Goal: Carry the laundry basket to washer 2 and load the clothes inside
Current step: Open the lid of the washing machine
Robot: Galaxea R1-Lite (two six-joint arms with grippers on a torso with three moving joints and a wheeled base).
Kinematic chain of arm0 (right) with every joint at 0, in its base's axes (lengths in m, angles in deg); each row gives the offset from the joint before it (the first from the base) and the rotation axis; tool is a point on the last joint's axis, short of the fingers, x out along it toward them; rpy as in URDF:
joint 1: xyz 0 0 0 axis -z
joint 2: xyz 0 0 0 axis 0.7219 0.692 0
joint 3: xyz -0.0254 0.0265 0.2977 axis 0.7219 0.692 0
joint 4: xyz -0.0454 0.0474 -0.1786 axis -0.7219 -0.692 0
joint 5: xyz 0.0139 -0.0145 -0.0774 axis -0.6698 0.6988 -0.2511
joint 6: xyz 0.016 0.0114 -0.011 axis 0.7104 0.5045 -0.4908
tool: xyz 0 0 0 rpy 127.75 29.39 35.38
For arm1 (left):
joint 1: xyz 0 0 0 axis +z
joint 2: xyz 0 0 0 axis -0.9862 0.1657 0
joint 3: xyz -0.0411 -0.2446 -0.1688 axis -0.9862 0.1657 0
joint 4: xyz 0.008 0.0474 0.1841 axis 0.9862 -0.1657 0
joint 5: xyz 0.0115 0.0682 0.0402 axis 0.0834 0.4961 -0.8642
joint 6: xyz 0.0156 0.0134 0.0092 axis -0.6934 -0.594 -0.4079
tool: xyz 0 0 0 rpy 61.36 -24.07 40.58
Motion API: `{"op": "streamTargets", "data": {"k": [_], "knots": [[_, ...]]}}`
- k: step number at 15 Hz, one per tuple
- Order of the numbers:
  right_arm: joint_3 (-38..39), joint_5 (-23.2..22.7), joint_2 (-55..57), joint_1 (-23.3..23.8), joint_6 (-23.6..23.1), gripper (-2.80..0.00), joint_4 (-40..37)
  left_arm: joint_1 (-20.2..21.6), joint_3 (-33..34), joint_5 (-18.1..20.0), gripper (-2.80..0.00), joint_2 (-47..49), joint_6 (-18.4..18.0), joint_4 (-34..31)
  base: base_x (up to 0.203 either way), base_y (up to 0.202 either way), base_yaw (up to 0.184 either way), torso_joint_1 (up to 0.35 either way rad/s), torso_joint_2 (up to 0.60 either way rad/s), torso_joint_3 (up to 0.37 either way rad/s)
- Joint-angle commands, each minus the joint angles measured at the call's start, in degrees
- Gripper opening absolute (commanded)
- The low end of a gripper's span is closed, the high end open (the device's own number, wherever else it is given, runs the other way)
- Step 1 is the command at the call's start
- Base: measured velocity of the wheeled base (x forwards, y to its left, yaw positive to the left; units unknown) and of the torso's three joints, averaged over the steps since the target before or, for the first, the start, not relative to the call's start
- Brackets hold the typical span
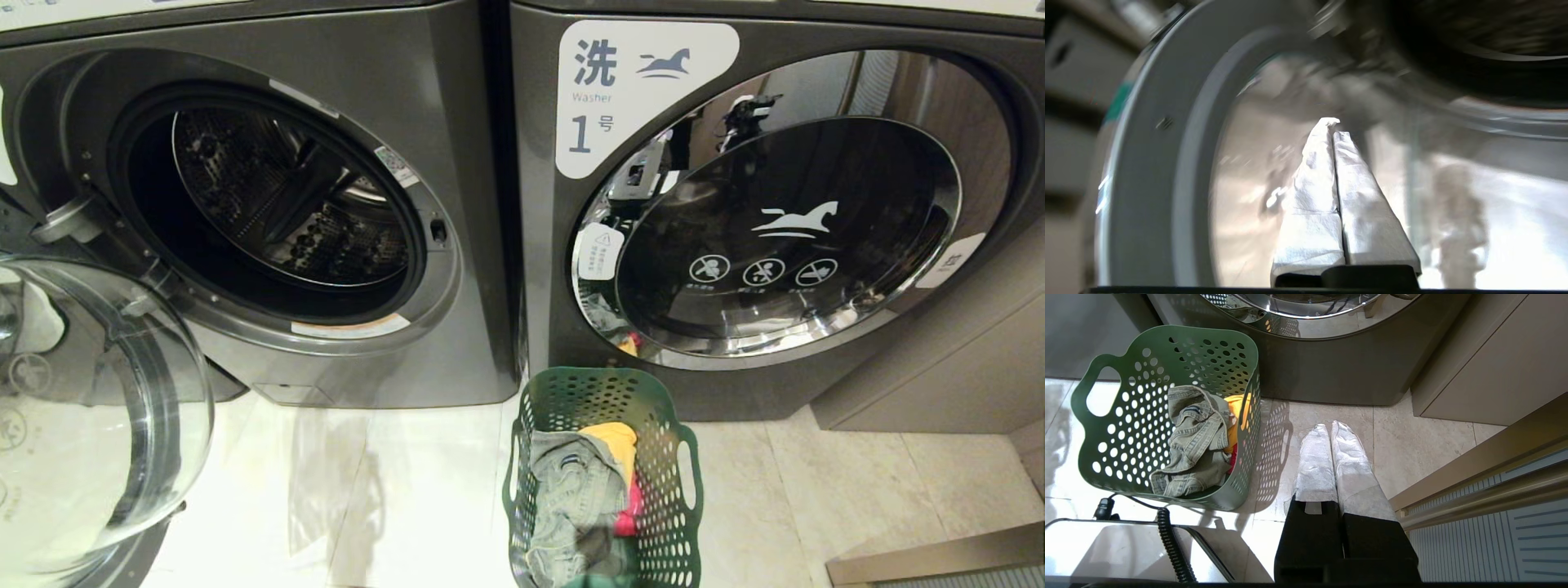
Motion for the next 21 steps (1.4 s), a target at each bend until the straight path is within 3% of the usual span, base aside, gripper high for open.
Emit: {"op": "streamTargets", "data": {"k": [1,3,7,14,19,21], "knots": [[0.0,0.0,0.0,0.0,0.0,-2.8,0.0,0.0,0.1,-16.3,-2.8,3.5,0.5,-0.8,0.0,0.0,0.0,0.0,0.0,0.0],[0.0,0.0,0.1,0.0,0.0,-2.8,0.0,0.1,0.0,-25.2,-2.8,6.4,4.7,-3.1,0.0,0.0,0.0,0.0,0.0,0.0],[0.0,0.0,0.1,0.0,0.0,-2.8,0.0,3.6,-4.2,-33.0,-2.8,12.9,13.2,-7.0,0.0,0.0,0.0,0.0,0.0,0.0],[0.0,0.0,0.0,0.0,0.0,-2.8,0.0,14.7,-10.2,-33.0,-2.8,19.5,14.7,-6.9,0.0,0.0,0.0,0.0,0.0,0.0],[0.0,0.0,0.1,0.0,0.0,-2.8,0.0,25.7,-17.9,-30.0,-2.8,28.3,16.2,-6.6,0.0,0.0,0.0,0.0,0.0,0.0],[0.0,0.0,0.1,0.0,0.0,-2.8,0.0,26.4,-17.4,-27.4,-2.8,27.3,16.6,-6.9,0.0,0.0,0.0,0.0,0.0,0.0]]}}
